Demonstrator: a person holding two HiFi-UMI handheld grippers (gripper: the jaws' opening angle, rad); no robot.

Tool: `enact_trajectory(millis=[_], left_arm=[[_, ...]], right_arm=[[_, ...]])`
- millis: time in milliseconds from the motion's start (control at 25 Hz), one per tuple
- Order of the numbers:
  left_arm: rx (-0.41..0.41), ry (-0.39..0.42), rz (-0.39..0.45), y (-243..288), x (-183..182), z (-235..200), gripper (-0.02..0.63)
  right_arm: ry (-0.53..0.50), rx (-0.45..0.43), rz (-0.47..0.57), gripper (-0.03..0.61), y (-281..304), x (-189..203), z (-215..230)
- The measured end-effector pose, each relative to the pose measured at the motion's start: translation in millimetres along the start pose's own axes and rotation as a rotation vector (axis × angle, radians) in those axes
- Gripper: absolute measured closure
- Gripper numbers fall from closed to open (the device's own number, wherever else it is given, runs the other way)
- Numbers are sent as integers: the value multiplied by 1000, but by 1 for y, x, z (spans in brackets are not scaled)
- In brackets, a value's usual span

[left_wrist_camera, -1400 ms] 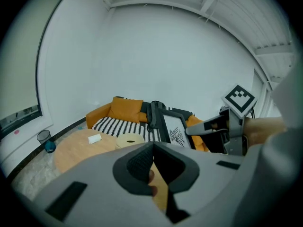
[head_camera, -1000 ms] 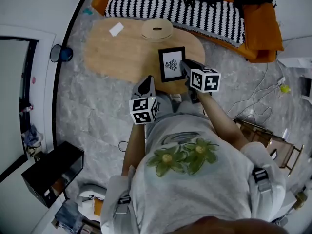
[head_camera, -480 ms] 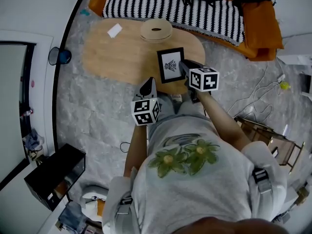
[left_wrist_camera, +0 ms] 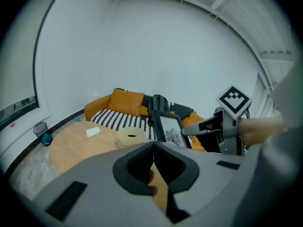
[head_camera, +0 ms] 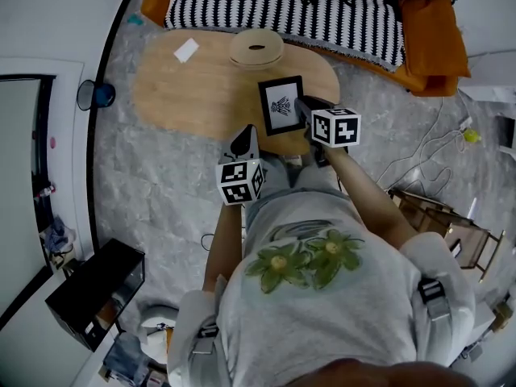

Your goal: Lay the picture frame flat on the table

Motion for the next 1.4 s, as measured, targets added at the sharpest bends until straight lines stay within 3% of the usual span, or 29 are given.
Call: enact_trajectory(millis=[1400], left_arm=[[7,-29,-98,34,0,-24,598]], right_arm=[[63,56,-129,506,55,15,28]])
Point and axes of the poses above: the fingertips, and each gripper's own axes: y forward along the fingers, z to its right, x out of its underside, the point moved 6 cm from there along -y, backward along the fingers, and after that the axes turned 2 degrees about -x, right-handed, at the moved point
